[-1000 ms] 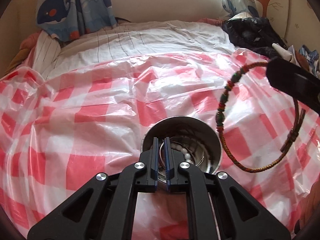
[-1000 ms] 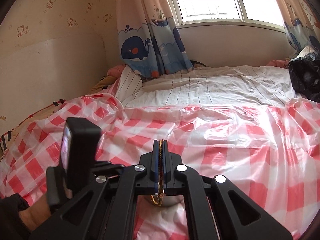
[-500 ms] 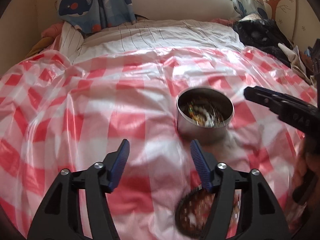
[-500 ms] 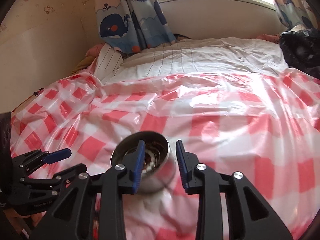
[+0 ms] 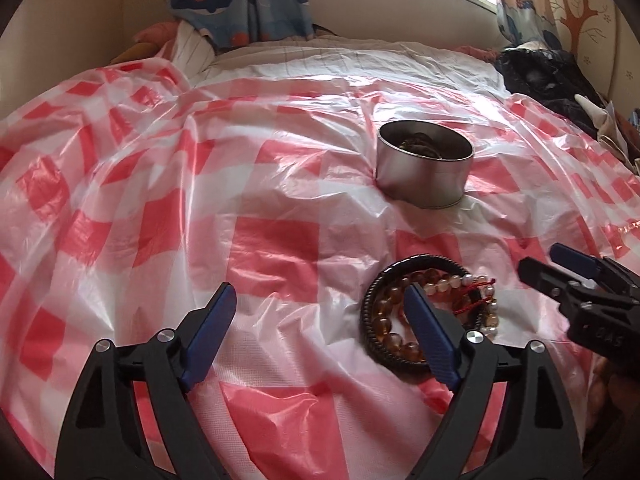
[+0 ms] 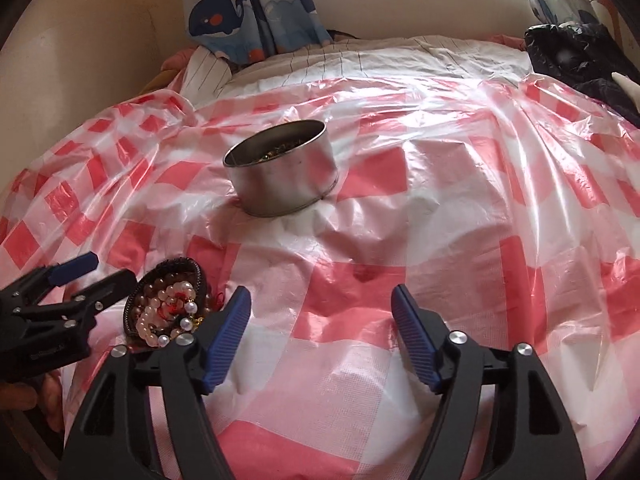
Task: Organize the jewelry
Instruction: 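Move both open tools back to the jewelry pile, then grasp the pink bead bracelet with the right tool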
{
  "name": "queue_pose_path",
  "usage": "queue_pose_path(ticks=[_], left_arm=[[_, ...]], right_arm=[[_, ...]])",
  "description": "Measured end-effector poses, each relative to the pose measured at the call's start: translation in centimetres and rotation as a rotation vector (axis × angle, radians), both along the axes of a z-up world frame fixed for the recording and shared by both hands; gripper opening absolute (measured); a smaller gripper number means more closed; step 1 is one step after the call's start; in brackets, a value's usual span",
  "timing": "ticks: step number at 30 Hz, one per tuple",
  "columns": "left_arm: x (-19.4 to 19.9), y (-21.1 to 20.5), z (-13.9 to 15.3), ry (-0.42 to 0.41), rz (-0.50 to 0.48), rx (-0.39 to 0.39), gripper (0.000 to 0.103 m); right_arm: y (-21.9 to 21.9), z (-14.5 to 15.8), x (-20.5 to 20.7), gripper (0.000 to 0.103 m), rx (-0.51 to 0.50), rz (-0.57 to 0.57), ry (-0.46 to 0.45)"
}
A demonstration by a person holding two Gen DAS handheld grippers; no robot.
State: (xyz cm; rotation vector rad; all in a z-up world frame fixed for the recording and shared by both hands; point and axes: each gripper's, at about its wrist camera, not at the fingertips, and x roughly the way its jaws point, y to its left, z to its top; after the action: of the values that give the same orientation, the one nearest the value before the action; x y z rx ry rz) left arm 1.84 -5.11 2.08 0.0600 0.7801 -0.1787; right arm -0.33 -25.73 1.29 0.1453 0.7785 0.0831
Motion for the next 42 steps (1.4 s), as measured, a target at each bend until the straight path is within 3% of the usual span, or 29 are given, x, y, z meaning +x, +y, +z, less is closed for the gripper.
queue_pose_path(ticks=[11,42], left_arm=[[0.2,0.2,-0.2,0.001,0.016,-0.005,0.082],[0.4,0.0,-0.9,0.014,0.018,0.010,0.086]], right_arm=[[0.2,0.0,-0.1,0.079,-0.019,0.006,-0.004],[0.5,-0.1,0.0,0.084,-0.026,0.011,-0.002]])
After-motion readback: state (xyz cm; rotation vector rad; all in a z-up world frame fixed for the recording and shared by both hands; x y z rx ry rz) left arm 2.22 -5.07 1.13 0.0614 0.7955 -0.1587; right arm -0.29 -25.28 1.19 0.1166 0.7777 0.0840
